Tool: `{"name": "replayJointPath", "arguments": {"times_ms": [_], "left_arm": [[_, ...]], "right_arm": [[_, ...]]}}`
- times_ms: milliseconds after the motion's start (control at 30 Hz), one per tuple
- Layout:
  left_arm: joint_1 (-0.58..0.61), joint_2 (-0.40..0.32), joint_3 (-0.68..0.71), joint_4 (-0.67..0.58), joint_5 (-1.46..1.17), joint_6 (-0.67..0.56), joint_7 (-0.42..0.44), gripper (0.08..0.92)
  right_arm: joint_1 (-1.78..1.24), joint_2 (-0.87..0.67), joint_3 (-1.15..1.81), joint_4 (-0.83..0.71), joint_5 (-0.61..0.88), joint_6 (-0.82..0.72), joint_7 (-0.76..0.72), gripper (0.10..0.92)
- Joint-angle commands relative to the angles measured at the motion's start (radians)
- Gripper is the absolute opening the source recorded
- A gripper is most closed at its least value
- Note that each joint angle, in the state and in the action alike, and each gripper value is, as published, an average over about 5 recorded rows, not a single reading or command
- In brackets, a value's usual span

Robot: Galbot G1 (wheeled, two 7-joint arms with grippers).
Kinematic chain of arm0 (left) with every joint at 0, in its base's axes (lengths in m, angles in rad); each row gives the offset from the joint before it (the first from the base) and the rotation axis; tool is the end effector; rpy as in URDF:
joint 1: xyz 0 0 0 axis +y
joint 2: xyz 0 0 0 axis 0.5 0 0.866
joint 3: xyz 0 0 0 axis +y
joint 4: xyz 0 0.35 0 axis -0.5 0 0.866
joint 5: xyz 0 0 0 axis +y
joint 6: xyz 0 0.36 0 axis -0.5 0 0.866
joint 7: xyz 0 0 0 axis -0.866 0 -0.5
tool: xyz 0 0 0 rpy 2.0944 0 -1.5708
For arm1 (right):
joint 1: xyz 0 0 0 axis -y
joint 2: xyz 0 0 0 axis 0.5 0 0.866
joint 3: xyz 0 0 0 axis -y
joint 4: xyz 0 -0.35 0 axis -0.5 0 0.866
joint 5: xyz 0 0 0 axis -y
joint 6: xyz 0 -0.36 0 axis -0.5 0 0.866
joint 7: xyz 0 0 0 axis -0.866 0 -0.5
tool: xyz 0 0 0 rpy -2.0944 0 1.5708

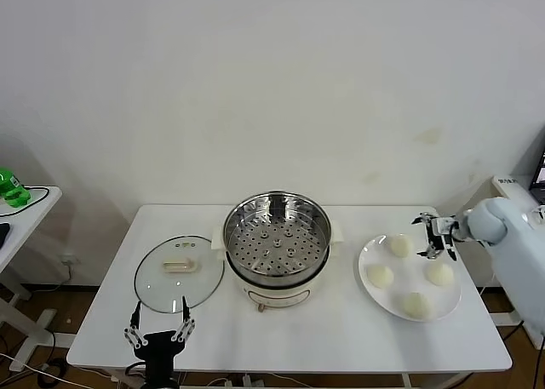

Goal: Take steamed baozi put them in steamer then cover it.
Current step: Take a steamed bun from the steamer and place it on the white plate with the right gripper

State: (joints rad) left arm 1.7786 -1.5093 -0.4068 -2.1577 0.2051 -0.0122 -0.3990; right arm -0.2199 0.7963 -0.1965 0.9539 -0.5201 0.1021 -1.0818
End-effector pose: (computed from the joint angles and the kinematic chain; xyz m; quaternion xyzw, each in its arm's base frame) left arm 0.1197 -0.0256 -0.3123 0.1252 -0.9862 -0.1003 0.0417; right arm 0.5428 -0.2520 -0.1993 0.4211 -0.5912 0.5896 0.3543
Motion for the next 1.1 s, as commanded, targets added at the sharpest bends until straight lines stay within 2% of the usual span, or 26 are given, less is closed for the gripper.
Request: {"name": "replayJointPath", "arguments": {"times_ms": [33,900,1100], "left_arm": [[-0.001,-0.003,0.001,-0.003,0.002,-0.002,-0.001,0.823],[0.027,-0.001,-0.007,-0.045,0.0,-0.022,-0.003,0.823],[0.032,0.0,-0.005,-0.051,0.0,-0.03,-0.003,0.823]], "right_arm": [[0.186,0.059,-0.192,-0.206,-0.009,0.022,-0.073,0.823],[0.154,0.171,-0.144,-0.329,-0.02,0.029,-0.007,0.822],[0.149,0.179,-0.135,-0.337,-0.02,0.032,0.01,0.753]]}}
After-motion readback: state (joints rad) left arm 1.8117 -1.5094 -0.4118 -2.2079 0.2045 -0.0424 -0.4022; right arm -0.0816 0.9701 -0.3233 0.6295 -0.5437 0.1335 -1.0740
